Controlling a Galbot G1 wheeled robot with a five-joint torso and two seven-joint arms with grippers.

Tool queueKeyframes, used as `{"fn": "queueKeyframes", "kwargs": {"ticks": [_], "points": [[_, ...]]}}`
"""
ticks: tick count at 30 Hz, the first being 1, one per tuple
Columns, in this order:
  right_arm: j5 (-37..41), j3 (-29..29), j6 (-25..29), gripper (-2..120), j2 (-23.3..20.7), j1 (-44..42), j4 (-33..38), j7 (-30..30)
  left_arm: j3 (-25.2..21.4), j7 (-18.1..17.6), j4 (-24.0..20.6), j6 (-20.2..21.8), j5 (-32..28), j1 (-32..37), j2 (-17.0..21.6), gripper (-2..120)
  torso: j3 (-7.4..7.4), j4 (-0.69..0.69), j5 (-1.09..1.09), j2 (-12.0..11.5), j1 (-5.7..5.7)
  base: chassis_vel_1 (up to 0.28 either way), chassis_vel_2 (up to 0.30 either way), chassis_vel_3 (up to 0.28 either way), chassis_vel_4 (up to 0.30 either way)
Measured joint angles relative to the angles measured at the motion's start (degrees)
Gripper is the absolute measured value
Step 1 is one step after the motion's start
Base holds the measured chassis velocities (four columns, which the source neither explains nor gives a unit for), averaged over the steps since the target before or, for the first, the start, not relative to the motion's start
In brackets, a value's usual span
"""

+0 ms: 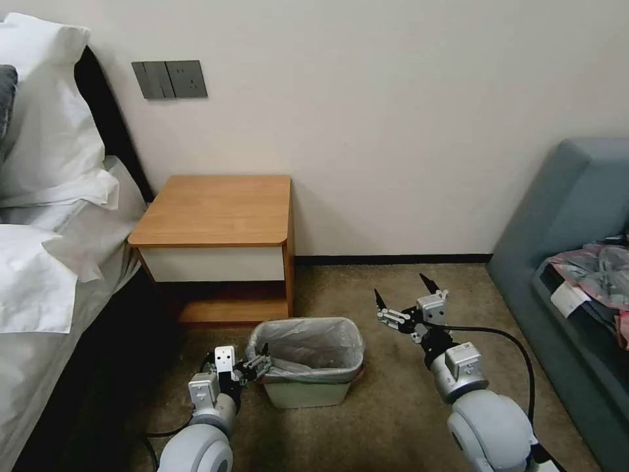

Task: Pick up the garbage bag from the table and place it over the trash can.

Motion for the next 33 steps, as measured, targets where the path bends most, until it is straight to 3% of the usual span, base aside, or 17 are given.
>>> {"fn": "queueKeyframes", "kwargs": {"ticks": [2,3,6,7,11,18,33], "points": [[-0.5,1.6,3.6,100,0.8,-1.7,-1.3,-0.5,-0.5,0.2,0.4,-5.6,3.7,0.6,0.3,100,0.00,0.00,0.00,0.0,0.00,0.000,0.000,0.000,0.000],[-0.5,1.6,3.6,100,0.8,-1.7,-1.3,-0.5,-0.5,0.2,0.4,-5.6,3.7,0.6,0.3,100,0.00,0.00,0.00,0.0,0.00,0.000,0.000,0.000,0.000],[-0.3,4.8,9.9,100,3.7,-5.7,-2.7,-1.0,-2.7,0.3,0.6,-13.7,10.3,2.4,0.5,100,-0.01,-0.01,0.00,0.0,0.00,0.000,0.000,0.000,0.000],[-0.3,4.8,9.9,100,3.7,-5.7,-2.7,-1.0,-2.7,0.3,0.6,-13.7,10.3,2.4,0.5,100,-0.01,-0.01,0.00,0.0,0.00,0.000,0.000,0.000,0.000],[0.1,7.7,16.6,100,9.2,-11.2,-3.4,-0.8,-4.7,0.3,1.1,-20.8,16.3,4.8,-0.2,100,-0.01,-0.01,0.00,0.0,0.00,0.000,0.000,0.000,0.000],[1.0,10.9,20.8,100,12.7,-14.9,-4.0,-1.8,-5.4,1.5,-0.3,-24.6,19.7,9.2,-0.7,100,-0.01,-0.01,-0.01,0.0,0.00,0.000,0.000,0.000,0.000],[3.7,12.7,21.3,100,12.7,-14.4,-3.1,-6.4,-6.1,2.6,-2.0,-25.3,25.6,11.8,-3.6,100,0.00,-0.01,0.00,0.0,0.00,0.000,0.000,0.000,0.000]]}}
